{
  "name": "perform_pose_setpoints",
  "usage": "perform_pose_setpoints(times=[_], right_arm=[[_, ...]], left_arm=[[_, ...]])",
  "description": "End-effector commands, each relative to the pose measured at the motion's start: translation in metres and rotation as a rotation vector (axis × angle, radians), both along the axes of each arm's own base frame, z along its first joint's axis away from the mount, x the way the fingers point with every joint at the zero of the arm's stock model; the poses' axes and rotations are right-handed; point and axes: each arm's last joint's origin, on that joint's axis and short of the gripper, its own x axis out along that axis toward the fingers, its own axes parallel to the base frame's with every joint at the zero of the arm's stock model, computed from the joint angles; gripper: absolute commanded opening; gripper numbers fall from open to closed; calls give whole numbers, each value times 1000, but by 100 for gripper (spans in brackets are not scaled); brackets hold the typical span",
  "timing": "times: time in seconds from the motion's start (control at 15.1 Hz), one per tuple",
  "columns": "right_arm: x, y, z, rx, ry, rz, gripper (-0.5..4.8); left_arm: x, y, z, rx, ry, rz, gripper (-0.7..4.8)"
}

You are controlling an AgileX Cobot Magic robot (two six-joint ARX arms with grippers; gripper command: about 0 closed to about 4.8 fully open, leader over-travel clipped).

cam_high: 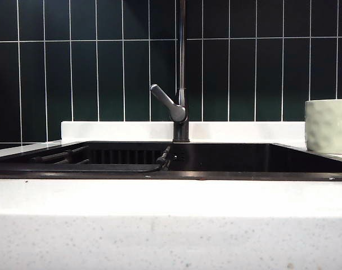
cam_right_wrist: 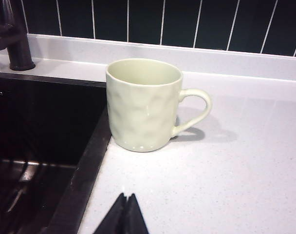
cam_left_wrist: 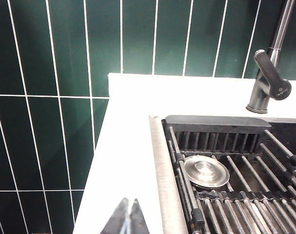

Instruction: Pick up the mug next to the sink, go to the faucet to get some water, pour the water into the sink, and finally put the mug back to its place.

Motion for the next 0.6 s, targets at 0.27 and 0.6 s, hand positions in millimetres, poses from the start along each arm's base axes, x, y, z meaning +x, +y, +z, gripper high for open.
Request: perform_pose_setpoints(times=[0.27, 0.6], right_arm=[[0, 0, 7, 38, -84, 2, -5], [-7, 0, 39, 270, -179, 12, -5]], left_arm=[[0, 0, 1, 3, -4, 4, -5], [-7, 0, 20, -7, 33, 3, -6]])
